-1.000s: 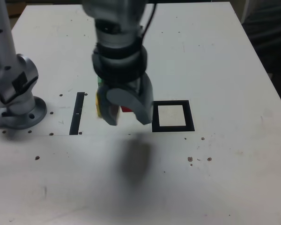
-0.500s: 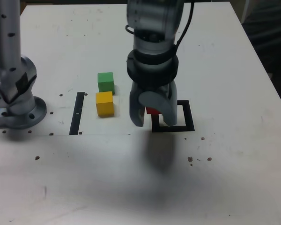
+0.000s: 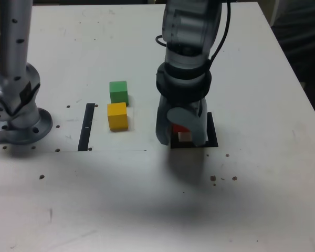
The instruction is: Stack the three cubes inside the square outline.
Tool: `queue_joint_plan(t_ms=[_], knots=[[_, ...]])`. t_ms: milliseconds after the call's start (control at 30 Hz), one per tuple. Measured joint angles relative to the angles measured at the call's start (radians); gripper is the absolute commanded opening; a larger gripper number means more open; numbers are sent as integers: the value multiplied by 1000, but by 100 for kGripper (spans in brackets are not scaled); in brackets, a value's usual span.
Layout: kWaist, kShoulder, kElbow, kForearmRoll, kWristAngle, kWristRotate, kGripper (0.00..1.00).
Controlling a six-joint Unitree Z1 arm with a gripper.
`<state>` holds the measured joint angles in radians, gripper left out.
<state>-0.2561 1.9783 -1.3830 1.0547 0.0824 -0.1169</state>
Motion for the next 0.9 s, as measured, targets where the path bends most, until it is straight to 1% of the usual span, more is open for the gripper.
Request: queue_joint_plan(t_ms=[333, 367, 400, 433, 567, 600, 667, 900], knots=[[39, 46, -9, -22, -5, 33, 32], [42, 51, -10, -25, -5, 35, 35], [43, 54, -11, -28, -5, 36, 41], [44, 55, -12, -30, -5, 38, 49], [50, 60, -13, -43, -7, 56, 86], [51, 64, -13, -46, -8, 59, 92], [53, 69, -13, -51, -9, 64, 96], [58, 69, -3, -58, -11, 65, 98]])
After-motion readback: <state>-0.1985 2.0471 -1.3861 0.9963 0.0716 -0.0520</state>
